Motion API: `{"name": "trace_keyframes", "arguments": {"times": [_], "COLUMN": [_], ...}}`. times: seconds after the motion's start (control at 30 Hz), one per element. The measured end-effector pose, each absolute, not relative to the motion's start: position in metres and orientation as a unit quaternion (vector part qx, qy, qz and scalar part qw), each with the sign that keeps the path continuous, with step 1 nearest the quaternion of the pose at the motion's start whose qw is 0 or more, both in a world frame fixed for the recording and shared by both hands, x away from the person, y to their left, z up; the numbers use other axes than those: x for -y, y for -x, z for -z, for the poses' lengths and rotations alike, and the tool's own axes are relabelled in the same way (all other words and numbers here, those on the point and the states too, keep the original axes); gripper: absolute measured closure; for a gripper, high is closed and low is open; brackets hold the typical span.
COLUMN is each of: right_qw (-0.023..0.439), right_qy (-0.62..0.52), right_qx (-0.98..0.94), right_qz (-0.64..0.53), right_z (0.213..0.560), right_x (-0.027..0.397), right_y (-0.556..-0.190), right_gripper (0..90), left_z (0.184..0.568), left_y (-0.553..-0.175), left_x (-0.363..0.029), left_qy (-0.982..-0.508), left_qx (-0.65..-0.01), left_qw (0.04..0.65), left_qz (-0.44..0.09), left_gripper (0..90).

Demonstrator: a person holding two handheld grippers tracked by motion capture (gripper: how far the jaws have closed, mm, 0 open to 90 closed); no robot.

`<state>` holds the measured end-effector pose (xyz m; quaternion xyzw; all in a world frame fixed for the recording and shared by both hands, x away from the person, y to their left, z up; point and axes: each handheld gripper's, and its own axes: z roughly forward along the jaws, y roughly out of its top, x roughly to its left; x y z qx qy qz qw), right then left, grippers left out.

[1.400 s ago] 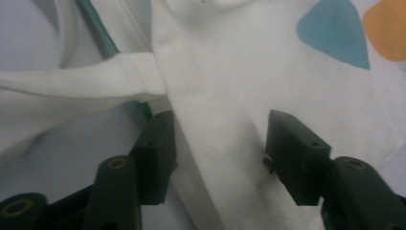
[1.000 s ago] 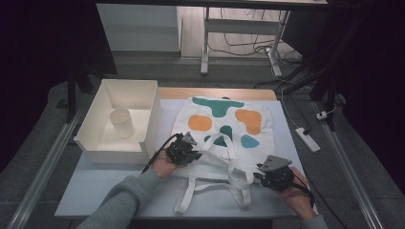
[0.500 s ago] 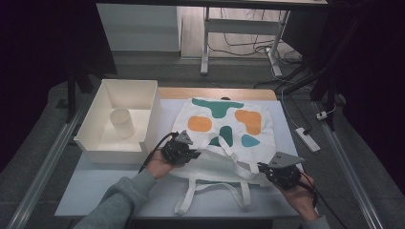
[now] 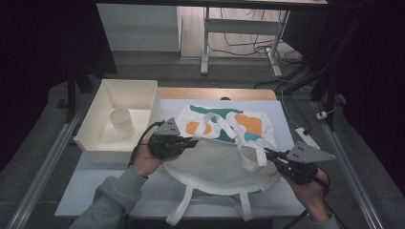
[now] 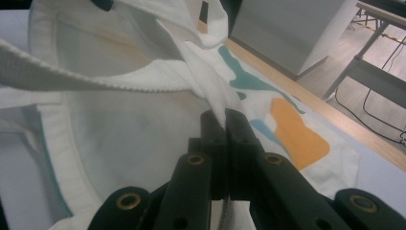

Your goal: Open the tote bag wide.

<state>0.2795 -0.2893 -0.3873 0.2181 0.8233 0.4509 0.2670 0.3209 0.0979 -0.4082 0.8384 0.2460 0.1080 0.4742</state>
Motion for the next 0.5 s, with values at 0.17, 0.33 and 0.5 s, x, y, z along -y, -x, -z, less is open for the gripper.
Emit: {"name": "trace_keyframes", "arguments": {"times": [0.17,0.33,0.5], "right_qw": [0.263,0.261,0.251], "right_qy": [-0.236,-0.263,-0.284], "right_qx": [-0.825,-0.824,-0.818], "right_qz": [-0.442,-0.428,-0.433], "right_z": [0.393,0.403,0.411], "right_x": [0.289,0.289,0.291], "right_y": [-0.301,-0.323,-0.339], "right_gripper": [87.7,87.7,87.6], "left_z": [0.415,0.423,0.427], "left_y": [-0.332,-0.344,-0.352], "left_x": [-0.094,-0.088,-0.085], "left_qy": [-0.839,-0.840,-0.838], "left_qx": [-0.260,-0.272,-0.280], "left_qw": [0.466,0.457,0.457], "left_qz": [-0.111,-0.112,-0.108], "left_gripper": [85.2,85.2,85.2]}}
